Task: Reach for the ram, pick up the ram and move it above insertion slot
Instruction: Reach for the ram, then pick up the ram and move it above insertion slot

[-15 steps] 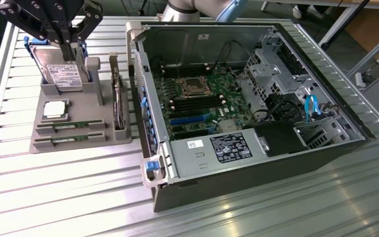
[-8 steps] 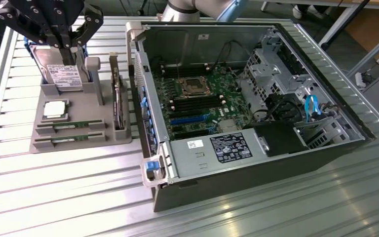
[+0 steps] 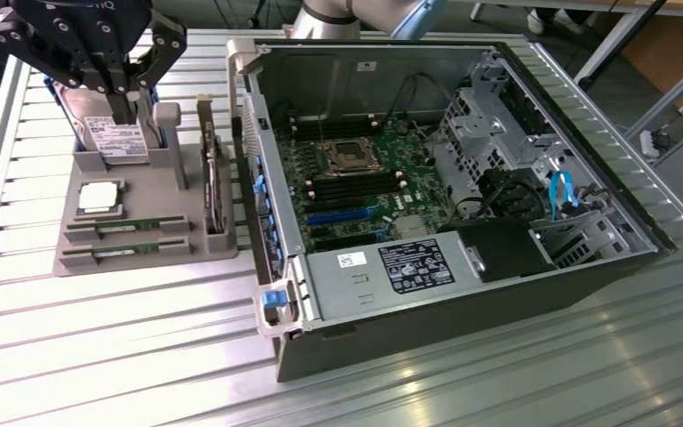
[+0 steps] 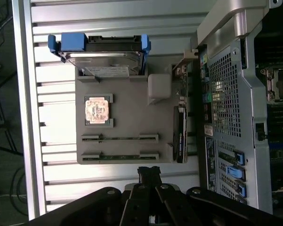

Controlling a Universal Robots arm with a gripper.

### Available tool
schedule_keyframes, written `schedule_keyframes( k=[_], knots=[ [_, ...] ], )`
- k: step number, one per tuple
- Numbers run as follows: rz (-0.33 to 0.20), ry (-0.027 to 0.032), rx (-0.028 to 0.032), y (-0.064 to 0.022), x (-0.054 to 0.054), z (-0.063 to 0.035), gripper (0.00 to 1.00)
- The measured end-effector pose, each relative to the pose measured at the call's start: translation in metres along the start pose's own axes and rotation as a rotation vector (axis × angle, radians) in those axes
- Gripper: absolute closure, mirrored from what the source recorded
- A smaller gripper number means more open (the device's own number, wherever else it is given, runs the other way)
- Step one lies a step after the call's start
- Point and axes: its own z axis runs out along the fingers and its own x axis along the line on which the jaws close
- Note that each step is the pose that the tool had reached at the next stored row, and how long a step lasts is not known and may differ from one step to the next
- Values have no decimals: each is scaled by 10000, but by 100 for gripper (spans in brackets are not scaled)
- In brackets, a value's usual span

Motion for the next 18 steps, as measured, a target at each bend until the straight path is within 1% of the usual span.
schedule_keyframes(
  k=[10,13,16,18],
  knots=[
    [-8,0,0,0,0,0,90],
    [-127,6,-3,-1,0,0,90],
    [-400,17,-10,0,0,0,90],
    [-477,21,-12,0,0,0,90]
  ],
)
